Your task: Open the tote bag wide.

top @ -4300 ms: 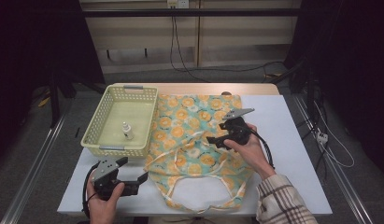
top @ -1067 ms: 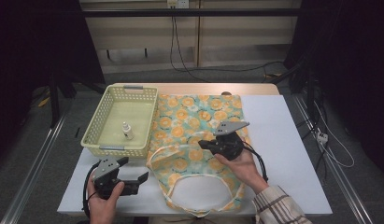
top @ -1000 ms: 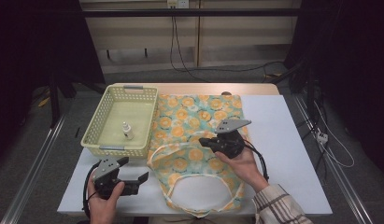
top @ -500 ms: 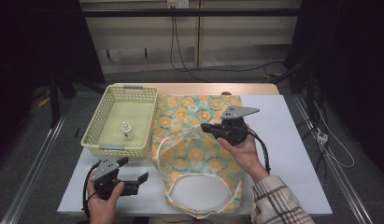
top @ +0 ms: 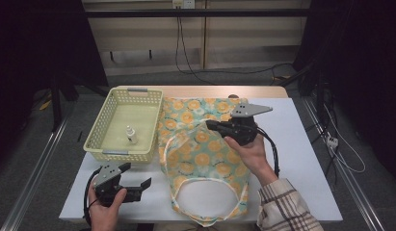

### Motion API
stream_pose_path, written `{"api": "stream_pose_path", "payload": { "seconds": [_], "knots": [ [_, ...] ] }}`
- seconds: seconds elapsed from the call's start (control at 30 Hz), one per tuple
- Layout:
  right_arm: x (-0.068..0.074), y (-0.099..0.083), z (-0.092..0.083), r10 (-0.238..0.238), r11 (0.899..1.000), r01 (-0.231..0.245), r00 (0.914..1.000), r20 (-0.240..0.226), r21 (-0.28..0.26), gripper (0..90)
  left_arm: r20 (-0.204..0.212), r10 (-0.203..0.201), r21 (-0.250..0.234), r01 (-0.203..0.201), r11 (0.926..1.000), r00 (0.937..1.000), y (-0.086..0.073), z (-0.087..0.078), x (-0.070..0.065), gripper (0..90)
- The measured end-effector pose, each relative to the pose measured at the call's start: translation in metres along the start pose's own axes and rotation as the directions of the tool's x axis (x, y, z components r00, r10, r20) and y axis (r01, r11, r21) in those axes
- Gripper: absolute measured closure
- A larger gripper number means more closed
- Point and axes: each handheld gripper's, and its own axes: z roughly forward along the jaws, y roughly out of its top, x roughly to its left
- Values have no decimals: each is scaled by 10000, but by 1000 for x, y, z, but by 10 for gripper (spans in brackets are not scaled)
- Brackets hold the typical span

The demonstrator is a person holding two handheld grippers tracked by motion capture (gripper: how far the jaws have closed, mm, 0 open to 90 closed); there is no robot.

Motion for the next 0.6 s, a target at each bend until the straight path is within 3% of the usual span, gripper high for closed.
{"api": "stream_pose_path", "payload": {
  "seconds": [0.27,0.47,0.6],
  "knots": [
    [3,7,-15,-79,9991,78,10000,-10,-410,900,63,-40,-125,41,9999,10000,1,0,0,59],
    [1,6,-16,-25,9994,26,10000,38,-352,900,129,68,-252,-65,9997,9999,2,-1,-1,58],
    [0,4,-14,20,9996,-21,10000,-15,-298,900,373,131,-54,-129,9999,9992,2,2,-2,58]
  ]
}}
